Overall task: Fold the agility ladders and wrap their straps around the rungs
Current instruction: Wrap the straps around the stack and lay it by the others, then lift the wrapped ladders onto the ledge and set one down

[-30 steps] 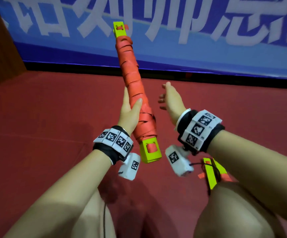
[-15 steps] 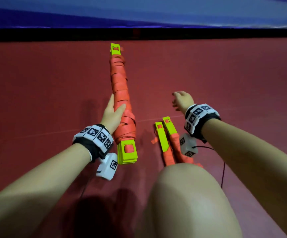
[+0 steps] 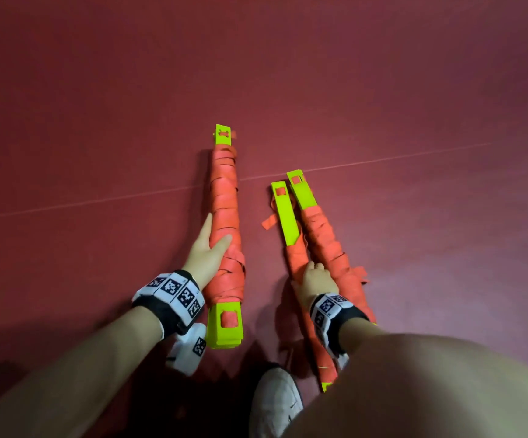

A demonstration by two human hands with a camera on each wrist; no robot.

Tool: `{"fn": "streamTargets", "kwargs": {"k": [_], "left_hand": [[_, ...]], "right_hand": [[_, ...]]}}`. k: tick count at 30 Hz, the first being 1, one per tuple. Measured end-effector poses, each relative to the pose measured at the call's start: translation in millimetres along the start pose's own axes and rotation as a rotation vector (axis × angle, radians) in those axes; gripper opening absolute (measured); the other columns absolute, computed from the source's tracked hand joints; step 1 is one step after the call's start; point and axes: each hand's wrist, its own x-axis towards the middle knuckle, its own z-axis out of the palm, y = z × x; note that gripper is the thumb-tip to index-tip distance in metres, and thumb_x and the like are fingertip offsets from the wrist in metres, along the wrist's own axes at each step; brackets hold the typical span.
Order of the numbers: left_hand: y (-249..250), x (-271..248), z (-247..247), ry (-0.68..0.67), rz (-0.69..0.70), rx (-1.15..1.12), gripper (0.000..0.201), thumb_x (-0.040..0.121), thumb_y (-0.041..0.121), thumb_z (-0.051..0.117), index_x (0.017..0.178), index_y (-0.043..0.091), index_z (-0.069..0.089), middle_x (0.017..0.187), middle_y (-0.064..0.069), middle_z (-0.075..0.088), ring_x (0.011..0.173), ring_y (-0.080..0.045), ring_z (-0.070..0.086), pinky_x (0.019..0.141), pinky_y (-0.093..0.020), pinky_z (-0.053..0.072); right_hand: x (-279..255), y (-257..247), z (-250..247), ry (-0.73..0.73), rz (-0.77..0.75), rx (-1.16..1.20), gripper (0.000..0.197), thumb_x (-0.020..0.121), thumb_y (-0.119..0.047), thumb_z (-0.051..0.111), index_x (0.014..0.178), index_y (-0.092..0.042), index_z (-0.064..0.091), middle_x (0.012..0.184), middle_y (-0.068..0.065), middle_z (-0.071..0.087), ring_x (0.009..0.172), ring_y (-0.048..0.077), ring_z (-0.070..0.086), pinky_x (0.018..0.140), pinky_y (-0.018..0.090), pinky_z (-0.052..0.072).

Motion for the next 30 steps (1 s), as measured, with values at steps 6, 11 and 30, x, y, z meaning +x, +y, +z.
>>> {"fn": "streamTargets", "kwargs": {"k": [6,11,30], "left_hand": [[-34.0,-8.6,1.7,-0.033,-0.030,0.048,0.064,0.098,0.011,0.053,0.154,0.015,0.022,0.154,-0.002,0.034,0.140,-0.015,0.034,0.110,-0.016,0.022],[-42.2,-11.5,-2.5,-0.050,-0.027,0.044,0.066,0.097,0.011,0.054,0.154,0.014,0.021,0.156,-0.005,0.031,0.141,-0.015,0.033,0.117,-0.025,0.022],[-13.5,0.5,-82.8,0.131,0.024,-0.158,0.063,0.098,0.016,0.054,0.153,0.022,0.025,0.148,0.002,0.042,0.128,-0.009,0.043,0.105,-0.021,0.030]], "right_hand": [[-1.5,7.5,15.8,0.067,0.025,0.146,0.058,0.086,-0.041,0.066,0.123,-0.004,0.040,0.126,0.017,0.053,0.116,0.035,0.054,0.091,0.040,0.043],[-26.6,19.4,36.7,0.069,0.015,0.175,0.065,0.095,-0.042,0.048,0.150,-0.022,0.020,0.134,0.015,0.048,0.111,0.037,0.058,0.085,0.041,0.046],[-1.6,-109.6,-54.6,0.086,-0.328,1.131,0.063,0.090,0.003,0.051,0.147,-0.002,0.025,0.142,0.017,0.045,0.122,0.019,0.049,0.111,0.036,0.036]]}}
